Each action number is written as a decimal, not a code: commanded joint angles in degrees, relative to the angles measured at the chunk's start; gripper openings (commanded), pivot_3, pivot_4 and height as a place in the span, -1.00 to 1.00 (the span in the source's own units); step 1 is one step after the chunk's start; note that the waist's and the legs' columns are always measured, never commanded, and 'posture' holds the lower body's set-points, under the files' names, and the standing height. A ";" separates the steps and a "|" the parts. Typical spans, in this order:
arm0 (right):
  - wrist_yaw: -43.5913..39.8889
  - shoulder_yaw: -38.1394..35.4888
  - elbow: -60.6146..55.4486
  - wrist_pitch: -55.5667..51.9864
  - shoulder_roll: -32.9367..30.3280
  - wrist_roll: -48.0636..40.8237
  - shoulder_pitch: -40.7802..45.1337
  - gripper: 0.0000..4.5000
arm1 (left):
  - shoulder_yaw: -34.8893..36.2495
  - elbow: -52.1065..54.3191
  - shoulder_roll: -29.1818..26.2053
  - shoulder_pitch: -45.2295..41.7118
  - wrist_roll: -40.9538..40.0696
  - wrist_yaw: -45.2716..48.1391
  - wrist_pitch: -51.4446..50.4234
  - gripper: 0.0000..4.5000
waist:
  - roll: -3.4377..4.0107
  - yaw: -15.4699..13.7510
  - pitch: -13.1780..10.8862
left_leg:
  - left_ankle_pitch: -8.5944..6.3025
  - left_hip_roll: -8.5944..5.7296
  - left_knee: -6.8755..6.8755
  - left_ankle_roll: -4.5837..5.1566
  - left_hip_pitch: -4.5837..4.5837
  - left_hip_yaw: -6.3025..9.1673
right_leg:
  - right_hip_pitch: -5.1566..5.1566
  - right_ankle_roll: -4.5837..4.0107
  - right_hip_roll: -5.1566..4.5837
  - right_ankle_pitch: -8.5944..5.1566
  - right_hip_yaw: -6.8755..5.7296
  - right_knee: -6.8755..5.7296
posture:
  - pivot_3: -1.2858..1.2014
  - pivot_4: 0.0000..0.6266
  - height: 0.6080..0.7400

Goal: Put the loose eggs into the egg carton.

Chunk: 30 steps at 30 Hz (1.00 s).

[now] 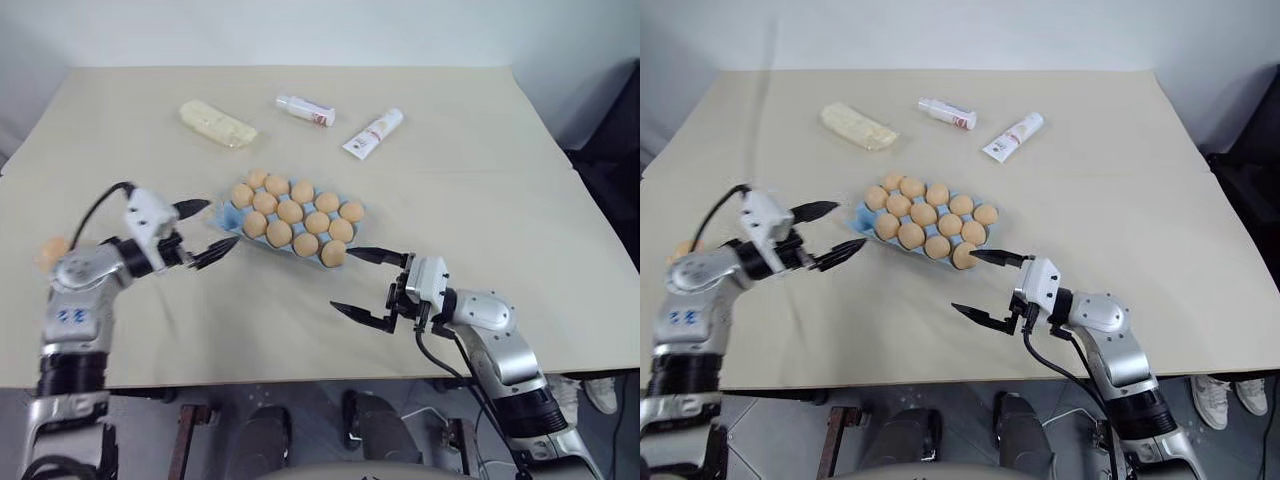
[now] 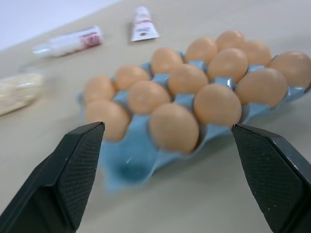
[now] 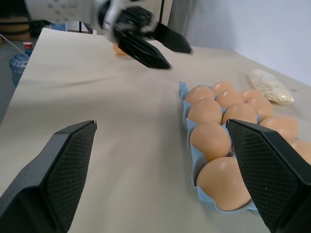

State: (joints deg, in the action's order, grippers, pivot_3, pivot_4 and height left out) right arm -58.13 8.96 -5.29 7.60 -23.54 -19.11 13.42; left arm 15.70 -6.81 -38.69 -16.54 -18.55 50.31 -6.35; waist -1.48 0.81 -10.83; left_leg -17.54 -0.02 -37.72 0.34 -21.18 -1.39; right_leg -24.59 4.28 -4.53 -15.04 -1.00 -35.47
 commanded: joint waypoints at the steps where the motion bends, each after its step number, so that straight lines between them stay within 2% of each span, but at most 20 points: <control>1: -1.53 -0.14 0.08 1.33 0.23 -1.12 1.07 1.00 | 10.36 2.28 -1.80 6.86 -2.61 -3.47 0.86 0.99 | 0.00 0.50 0.00 | 0.00 0.01 0.08 0.00 0.01 0.01 | -0.02 -0.03 -0.01 -0.02 -0.01 0.02 | 0.03 -0.52 1.00; 3: -2.22 -0.18 0.68 1.43 0.44 -1.36 1.48 1.00 | 14.55 4.37 -0.65 11.82 -2.33 -6.74 1.51 0.99 | 0.00 0.63 0.00 | 0.01 0.02 0.15 -0.02 -0.02 0.08 | -0.03 -0.07 -0.01 -0.04 -0.09 0.07 | 0.03 -0.52 1.00; 9: -4.13 0.14 2.07 1.43 1.25 -2.00 2.81 1.00 | 27.09 12.69 9.18 26.56 -2.11 -22.11 0.27 0.99 | -0.01 0.65 0.00 | 0.01 0.02 0.51 -0.03 -0.01 0.07 | -0.02 -0.06 -0.03 -0.04 -0.09 0.43 | 0.03 -0.52 1.00; 15: -5.84 0.29 2.97 1.16 1.49 -2.36 4.24 1.00 | 30.41 13.87 14.96 31.79 -3.76 -29.69 -2.50 0.99 | -0.03 0.41 0.01 | 0.01 0.03 0.47 -0.03 0.02 0.09 | 0.03 -0.06 -0.02 -0.04 -0.15 0.45 | 0.03 -0.52 1.00; 21: -6.67 -0.49 3.51 0.84 1.23 -2.37 5.09 1.00 | 29.85 12.97 15.48 27.87 -4.73 -36.25 -4.95 0.99 | -0.05 -0.27 0.03 | 0.01 0.02 0.44 -0.03 0.03 0.11 | 0.06 -0.07 -0.03 -0.03 -0.16 0.44 | 0.03 -0.52 1.00; 24: -6.54 -0.48 2.95 0.70 1.24 -2.29 4.68 1.00 | 29.00 10.55 13.95 22.05 -4.48 -39.75 -6.79 0.99 | -0.06 -0.71 0.03 | 0.02 0.02 0.46 -0.04 0.03 0.11 | 0.05 -0.07 -0.02 -0.03 -0.18 0.44 | 0.03 -0.52 1.00; 30: -5.99 -0.36 2.54 0.50 1.44 -1.88 4.30 1.00 | 24.07 -0.75 8.29 8.06 -0.34 -44.69 -9.81 0.99 | -0.11 -0.62 0.06 | 0.03 -0.03 0.41 -0.04 0.00 0.11 | 0.06 -0.01 -0.02 0.00 -0.22 0.41 | 0.03 -0.52 1.00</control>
State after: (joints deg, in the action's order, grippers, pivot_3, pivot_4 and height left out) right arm -64.35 8.96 -1.08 7.54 -22.05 -20.35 17.58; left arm 40.37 -6.12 -28.65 -7.44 -20.37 6.97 -15.47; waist -1.59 0.19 -10.77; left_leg -17.51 -0.05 -37.30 0.30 -21.19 -1.29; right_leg -24.54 4.28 -4.54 -15.03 -1.22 -35.05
